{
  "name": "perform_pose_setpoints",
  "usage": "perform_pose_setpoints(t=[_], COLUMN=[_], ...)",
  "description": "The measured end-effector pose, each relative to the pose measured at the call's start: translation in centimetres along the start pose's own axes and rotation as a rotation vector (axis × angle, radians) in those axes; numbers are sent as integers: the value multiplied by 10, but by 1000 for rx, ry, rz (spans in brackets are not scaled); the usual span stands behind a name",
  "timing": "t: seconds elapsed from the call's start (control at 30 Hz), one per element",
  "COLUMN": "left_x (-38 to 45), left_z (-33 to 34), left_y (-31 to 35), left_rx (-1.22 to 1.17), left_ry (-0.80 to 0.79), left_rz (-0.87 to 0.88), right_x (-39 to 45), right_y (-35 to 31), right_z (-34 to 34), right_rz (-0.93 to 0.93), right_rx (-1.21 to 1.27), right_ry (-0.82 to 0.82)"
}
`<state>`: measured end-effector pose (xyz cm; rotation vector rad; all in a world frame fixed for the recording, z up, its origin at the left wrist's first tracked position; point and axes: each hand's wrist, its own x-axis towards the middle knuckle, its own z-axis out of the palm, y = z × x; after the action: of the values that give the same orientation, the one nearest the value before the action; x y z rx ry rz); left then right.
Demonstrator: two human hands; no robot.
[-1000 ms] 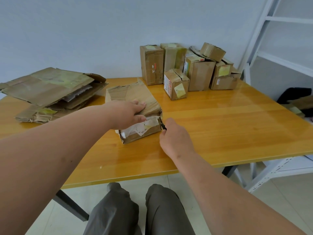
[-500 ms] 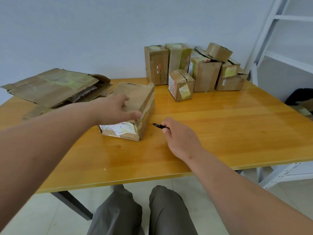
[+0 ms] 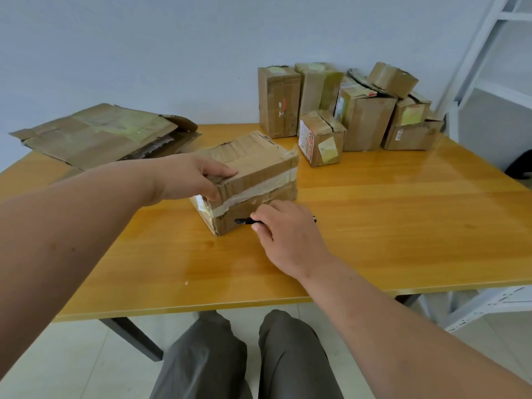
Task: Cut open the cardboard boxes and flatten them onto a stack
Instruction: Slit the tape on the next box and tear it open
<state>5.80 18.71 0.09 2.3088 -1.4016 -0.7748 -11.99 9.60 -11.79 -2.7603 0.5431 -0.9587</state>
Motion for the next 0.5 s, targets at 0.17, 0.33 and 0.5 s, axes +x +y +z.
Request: perform_pose_setpoints(t=[0.17, 0.33, 0.5], left_x=[2, 3, 3], left_z=[-2, -1, 1], left_y=[-1, -2, -3], left_rx=[3, 26, 65], left_ry=[-16, -19, 10], left_rz=[0, 7, 19], right_x=[7, 12, 13], right_y=[-10, -17, -19], right_z=[4, 12, 16], right_rz=[-35, -62, -62], right_rx=[-51, -69, -74], right_ry=[86, 106, 126])
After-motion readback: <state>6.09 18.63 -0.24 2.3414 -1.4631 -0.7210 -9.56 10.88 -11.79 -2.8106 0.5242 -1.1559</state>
